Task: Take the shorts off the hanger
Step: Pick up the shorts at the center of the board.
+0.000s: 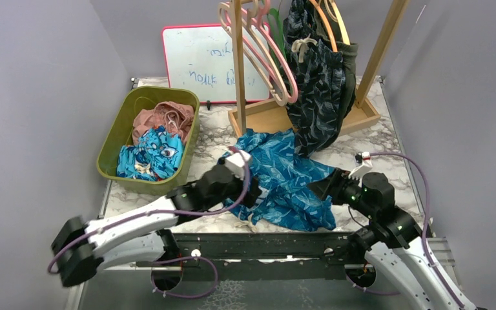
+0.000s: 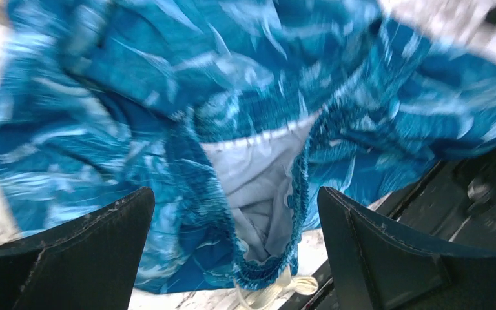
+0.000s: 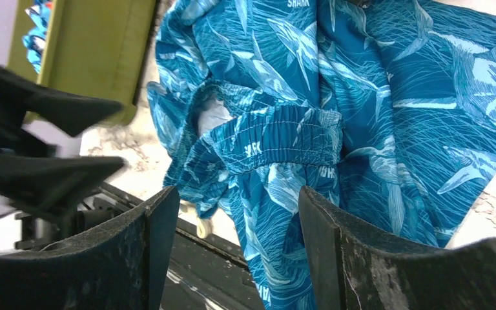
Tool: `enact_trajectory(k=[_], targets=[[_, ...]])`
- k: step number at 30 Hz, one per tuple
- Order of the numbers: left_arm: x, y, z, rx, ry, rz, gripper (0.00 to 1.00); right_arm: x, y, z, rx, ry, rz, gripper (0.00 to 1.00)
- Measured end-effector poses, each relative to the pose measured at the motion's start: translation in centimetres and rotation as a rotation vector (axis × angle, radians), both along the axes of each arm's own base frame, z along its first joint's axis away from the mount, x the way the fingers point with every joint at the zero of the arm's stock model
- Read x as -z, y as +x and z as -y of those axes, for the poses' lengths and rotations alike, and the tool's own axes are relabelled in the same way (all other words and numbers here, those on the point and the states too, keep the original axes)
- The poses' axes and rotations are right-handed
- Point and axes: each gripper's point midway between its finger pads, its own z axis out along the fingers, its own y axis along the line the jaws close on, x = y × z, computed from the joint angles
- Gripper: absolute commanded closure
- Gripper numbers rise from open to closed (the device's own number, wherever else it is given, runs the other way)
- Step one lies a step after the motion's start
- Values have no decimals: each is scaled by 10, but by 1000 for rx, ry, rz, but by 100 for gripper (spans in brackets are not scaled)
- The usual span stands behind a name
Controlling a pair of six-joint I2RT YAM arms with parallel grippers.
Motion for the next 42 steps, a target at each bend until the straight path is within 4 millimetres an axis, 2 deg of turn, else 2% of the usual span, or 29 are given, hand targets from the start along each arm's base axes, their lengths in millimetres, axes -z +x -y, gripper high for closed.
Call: enact_trajectory(k=[3,5,8,12,17,21,30,33,35,39,42], targets=[[44,-5,29,91,162,-65,1,-5,-3,1,11,29,6,29],[63,-13,43,151,232,-74,1,-6,-4,1,17,41,4,29],[72,-20,60,223,274,-56,1,-7,-6,2,22,52,1,29],[70,-12,75,247,283,-17,1,-7,-7,2,26,59,-6,29],[71,11,81,185,350,38,1,-7,-7,2,26,59,-6,29],[82,36,86,133,425,45,1,-7,-7,2,26,59,-6,29],[137,59,72,87,551,-45,2,-7,-7,2,25,60,-5,28],[142,62,79,96,530,-64,19,-7,-7,2,25,60,-5,28],[144,63,86,108,510,-78,37,-7,-7,2,25,60,-5,28],[147,61,98,120,450,-104,81,-7,-7,2,24,60,-5,28],[147,58,102,119,429,-112,98,-7,-7,2,24,60,-5,28]])
